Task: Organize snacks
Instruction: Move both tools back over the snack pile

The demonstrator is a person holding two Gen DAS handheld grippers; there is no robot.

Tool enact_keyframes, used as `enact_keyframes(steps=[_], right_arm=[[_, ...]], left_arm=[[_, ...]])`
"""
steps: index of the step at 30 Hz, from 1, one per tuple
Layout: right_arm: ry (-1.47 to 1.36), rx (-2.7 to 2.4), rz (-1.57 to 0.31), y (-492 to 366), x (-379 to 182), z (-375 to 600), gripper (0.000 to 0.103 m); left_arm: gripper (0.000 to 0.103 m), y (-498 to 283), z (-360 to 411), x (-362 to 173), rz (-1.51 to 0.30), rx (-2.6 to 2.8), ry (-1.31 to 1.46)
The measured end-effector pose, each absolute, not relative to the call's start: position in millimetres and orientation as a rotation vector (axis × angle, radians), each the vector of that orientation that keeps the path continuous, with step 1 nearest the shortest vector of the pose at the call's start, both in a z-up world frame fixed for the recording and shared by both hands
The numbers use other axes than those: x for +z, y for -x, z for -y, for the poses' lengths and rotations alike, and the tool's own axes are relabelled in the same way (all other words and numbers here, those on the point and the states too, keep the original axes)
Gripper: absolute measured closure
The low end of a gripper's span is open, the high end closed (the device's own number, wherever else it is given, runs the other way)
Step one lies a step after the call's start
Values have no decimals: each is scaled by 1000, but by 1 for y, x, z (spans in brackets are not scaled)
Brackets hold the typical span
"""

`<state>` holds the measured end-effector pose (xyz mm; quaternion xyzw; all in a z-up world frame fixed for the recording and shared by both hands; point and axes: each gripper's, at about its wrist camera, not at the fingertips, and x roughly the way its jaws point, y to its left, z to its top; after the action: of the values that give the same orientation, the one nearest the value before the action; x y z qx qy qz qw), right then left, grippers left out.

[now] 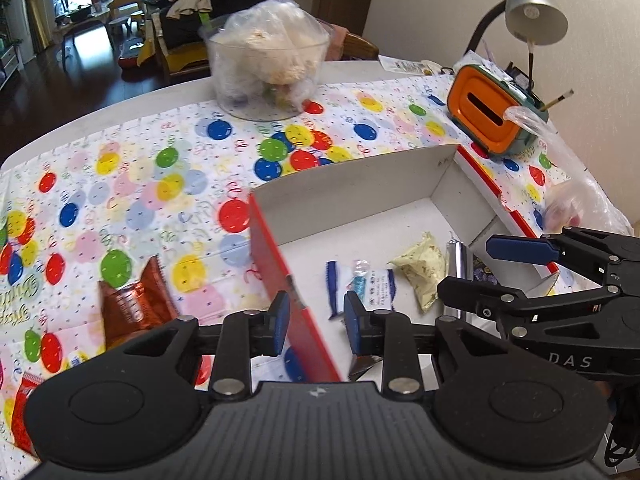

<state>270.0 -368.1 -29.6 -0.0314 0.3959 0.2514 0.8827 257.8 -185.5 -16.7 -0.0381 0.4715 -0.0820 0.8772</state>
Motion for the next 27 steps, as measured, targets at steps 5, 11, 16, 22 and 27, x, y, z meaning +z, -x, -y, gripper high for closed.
enact_keyframes(steps=[5, 11, 16, 22, 27], right_arm=[[43, 566, -817, -258, -27, 347, 28], [49, 605, -813, -245, -25, 316, 16], [52, 634, -815, -233, -24, 292, 9], [55, 660, -807, -218, -23, 265, 2], [44, 655, -799, -209, -24, 244, 0]], left_arm=[[50, -241, 162, -16, -962, -142, 103], [38, -219, 132, -13, -929, -108, 127], [32, -201, 104, -11, -907, -67, 137], [29, -181, 69, -8, -882, -20, 153], [23, -164, 37, -8, -856, 18, 173]])
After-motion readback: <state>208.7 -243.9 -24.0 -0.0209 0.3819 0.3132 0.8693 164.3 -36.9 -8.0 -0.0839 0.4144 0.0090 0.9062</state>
